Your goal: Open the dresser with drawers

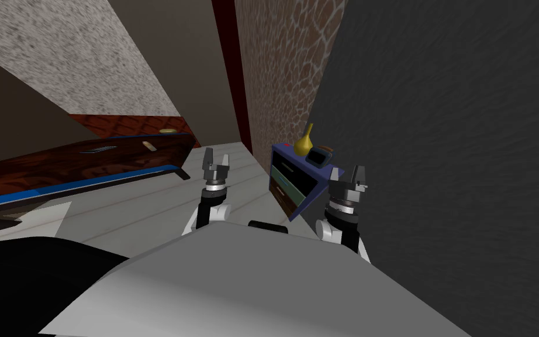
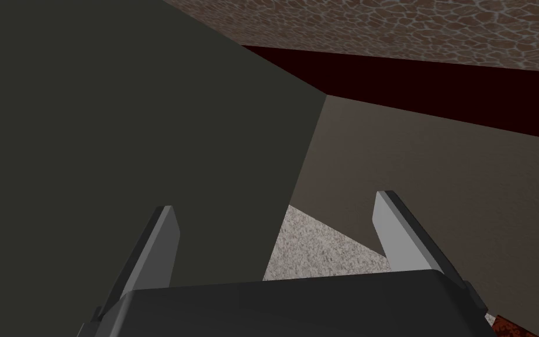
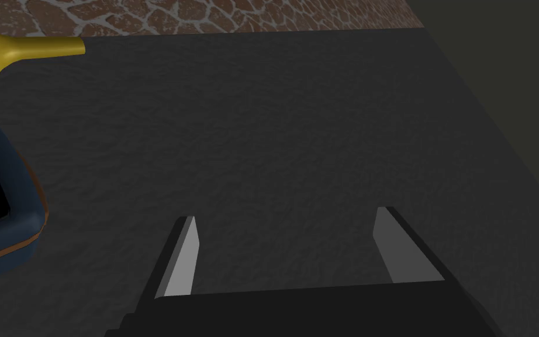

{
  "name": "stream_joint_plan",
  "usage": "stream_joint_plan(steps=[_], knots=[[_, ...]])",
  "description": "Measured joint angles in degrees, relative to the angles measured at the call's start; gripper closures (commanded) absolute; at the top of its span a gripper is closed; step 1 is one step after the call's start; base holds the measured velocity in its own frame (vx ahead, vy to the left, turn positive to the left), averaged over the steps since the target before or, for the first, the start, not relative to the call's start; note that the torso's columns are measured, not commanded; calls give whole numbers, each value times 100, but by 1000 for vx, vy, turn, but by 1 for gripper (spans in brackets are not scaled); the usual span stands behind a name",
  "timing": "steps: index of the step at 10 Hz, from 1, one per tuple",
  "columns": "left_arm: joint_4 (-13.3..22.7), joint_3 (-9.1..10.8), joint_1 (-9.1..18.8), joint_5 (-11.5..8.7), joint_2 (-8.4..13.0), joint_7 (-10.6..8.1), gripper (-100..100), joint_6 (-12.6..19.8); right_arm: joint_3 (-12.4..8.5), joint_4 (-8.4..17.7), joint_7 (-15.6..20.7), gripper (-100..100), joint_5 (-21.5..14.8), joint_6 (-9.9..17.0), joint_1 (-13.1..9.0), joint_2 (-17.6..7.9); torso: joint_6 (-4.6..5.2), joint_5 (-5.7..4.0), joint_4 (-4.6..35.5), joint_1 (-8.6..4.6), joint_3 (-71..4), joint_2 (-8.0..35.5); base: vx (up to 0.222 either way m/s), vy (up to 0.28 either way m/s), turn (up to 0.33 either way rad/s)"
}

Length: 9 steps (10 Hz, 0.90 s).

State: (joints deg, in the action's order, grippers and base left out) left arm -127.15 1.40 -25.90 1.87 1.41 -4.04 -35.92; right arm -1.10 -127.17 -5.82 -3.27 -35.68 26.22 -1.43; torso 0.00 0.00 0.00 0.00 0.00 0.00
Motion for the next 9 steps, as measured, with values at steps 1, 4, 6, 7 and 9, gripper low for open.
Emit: stream_joint_plan(steps=[1,4,6,7,9], knots=[[0,0,0,0,0,0,0,0,0,0,0,0,0,0,0,0,0,0,235,0,-467,232,0,0,0],[-1,0,0,0,0,0,0,0,0,-1,0,0,0,0,0,0,0,0,1424,0,-2850,1422,0,0,0],[-1,0,0,0,0,0,0,0,0,-1,0,0,0,0,0,0,0,0,2268,0,-4536,2269,0,0,0],[-1,0,0,0,0,0,0,0,0,-2,0,0,0,0,0,0,0,0,2691,0,-5381,2692,0,0,0],[-2,0,0,0,0,0,0,-1,0,-2,0,0,0,-1,0,0,0,0,3537,0,-7073,3539,0,0,0]])
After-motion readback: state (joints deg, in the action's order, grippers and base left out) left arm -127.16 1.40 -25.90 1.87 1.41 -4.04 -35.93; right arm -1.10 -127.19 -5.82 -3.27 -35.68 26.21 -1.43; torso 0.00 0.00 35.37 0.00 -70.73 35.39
